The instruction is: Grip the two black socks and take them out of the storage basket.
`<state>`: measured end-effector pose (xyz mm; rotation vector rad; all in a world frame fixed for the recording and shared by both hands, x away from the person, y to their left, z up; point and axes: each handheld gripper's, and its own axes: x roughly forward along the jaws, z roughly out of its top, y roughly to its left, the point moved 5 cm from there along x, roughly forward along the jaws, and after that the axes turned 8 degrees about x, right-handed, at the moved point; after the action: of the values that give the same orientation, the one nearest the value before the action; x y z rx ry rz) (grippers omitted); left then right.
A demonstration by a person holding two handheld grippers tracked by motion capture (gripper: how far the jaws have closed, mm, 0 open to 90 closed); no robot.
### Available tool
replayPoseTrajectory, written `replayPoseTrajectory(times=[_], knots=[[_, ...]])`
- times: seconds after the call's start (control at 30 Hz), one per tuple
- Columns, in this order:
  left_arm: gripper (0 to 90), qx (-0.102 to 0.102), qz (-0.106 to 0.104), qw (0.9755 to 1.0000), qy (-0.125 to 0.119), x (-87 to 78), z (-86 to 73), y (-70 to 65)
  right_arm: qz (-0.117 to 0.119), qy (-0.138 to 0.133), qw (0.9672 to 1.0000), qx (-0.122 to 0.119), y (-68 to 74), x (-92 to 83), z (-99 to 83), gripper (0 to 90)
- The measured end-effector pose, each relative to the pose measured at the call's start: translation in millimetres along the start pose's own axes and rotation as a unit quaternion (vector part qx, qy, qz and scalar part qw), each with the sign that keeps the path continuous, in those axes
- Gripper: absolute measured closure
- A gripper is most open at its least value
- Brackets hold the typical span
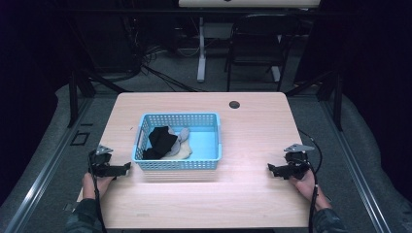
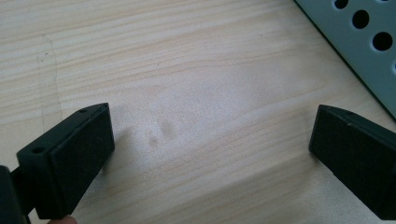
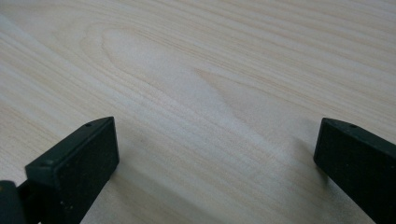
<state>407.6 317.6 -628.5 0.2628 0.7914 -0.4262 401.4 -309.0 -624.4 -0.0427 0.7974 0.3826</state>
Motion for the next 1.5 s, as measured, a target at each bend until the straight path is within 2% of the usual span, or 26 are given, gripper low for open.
replayPoseTrajectory(times=[0.43,0.7,0.8,0.87,0.9,0.93,0.97,1.1,1.13,1.17,1.23,1.3,1.37,1.47,1.5], knots=[[0.2,0.002,0.000,1.0000,0.000,0.0,0.1,0.2,0.000,0.000,1.0000,0.000,0.0,0.3,0.3,0.0],[0.1,-0.017,0.021,0.9996,0.004,1.4,1.6,0.9,-0.003,-0.001,1.0000,0.006,0.2,0.5,0.6,0.0],[0.0,-0.023,0.024,0.9994,0.005,1.6,2.1,0.6,-0.003,-0.001,1.0000,0.006,0.1,0.7,0.8,0.0],[0.0,-0.020,0.023,0.9995,0.004,2.0,2.7,1.2,-0.005,0.000,1.0000,0.005,-0.2,0.7,0.8,0.0],[0.0,-0.023,0.029,0.9993,0.004,2.3,2.7,2.8,-0.005,0.000,1.0000,0.005,-0.2,0.7,0.8,0.0],[0.0,-0.027,0.024,0.9993,0.004,1.7,2.3,3.3,-0.005,0.000,1.0000,0.006,-0.2,0.7,0.8,0.0],[0.0,-0.030,0.014,0.9995,0.003,-0.9,1.4,4.6,-0.005,0.000,1.0000,0.005,-0.2,0.7,0.8,0.0],[0.0,-0.029,0.026,0.9992,0.006,-9.7,1.7,7.7,-0.004,0.000,1.0000,0.005,-0.4,1.0,1.2,0.0],[0.1,-0.033,0.022,0.9991,0.015,-13.5,2.4,8.9,-0.004,0.000,1.0000,0.005,-0.4,1.0,1.2,0.0],[0.1,-0.037,0.025,0.9988,0.019,-17.1,3.9,11.1,-0.004,0.000,1.0000,0.005,-0.4,1.0,1.1,0.0],[0.1,-0.061,0.002,0.9981,0.004,-26.2,8.6,13.9,-0.004,0.000,1.0000,0.003,-0.4,0.9,1.1,0.0],[0.0,-0.077,-0.006,0.9970,-0.005,-34.0,13.3,15.0,-0.004,-0.001,1.0000,0.003,-0.2,1.2,1.3,0.0],[0.1,-0.074,0.000,0.9972,0.003,-40.6,17.7,14.9,-0.005,0.000,1.0000,0.003,-0.1,1.3,1.4,0.0],[0.0,-0.066,-0.001,0.9978,0.001,-47.2,25.5,11.8,-0.004,0.000,1.0000,0.005,-0.1,1.4,1.5,0.0],[0.0,-0.057,-0.002,0.9984,0.004,-49.8,28.9,10.1,-0.005,0.000,1.0000,0.005,-0.2,1.4,1.5,0.0]])
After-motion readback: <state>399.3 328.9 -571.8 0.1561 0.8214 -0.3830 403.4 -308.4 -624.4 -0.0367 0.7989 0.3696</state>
